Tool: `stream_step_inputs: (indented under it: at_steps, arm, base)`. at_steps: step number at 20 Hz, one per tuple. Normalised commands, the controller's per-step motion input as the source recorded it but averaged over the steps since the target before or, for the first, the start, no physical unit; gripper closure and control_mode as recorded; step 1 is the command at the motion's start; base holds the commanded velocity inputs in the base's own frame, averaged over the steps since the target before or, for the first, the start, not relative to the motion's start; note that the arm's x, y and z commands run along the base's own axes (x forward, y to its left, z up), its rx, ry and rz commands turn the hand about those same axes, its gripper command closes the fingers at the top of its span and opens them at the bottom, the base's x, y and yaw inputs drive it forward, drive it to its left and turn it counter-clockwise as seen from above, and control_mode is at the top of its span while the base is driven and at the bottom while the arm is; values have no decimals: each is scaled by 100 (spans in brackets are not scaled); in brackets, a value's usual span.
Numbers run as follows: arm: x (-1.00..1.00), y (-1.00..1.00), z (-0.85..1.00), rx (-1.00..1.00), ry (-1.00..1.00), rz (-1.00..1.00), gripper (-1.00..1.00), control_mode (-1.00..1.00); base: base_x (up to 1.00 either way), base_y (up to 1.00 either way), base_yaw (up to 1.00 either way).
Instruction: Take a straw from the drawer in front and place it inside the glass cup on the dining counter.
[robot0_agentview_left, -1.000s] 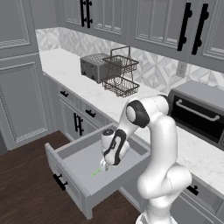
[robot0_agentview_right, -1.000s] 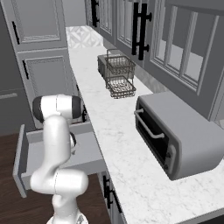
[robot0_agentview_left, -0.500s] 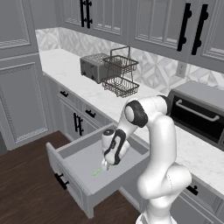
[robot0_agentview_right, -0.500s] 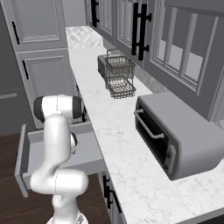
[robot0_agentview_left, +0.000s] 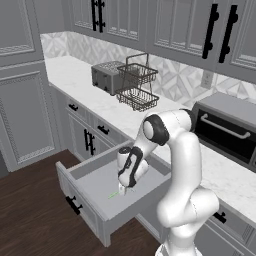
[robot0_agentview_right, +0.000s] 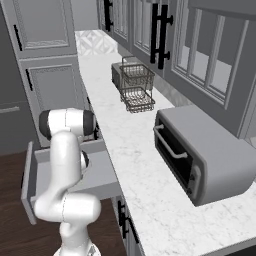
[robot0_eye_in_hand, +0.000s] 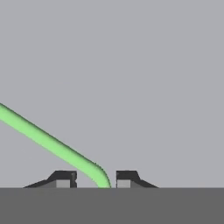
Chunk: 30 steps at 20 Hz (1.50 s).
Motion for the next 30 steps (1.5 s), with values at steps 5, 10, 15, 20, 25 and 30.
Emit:
stream_step_inputs:
  at_steps: [5, 10, 15, 20, 25, 30]
  arm:
    - [0, 0, 0, 2, 3, 4, 100, -100]
    - [-3, 0, 34, 9, 0, 4, 100, -100]
    - [-1, 11, 97, 17, -2, 5, 100, -100]
    - [0, 9, 100, 17, -9, 4, 100, -100]
    - [0, 4, 100, 9, -7, 3, 100, -100]
    - [0, 26, 100, 2, -3, 1, 100, -100]
  base:
    - [0, 0, 0]
    - [0, 0, 0]
    - [0, 0, 0]
    - [0, 0, 0]
    - [0, 0, 0]
    - [0, 0, 0]
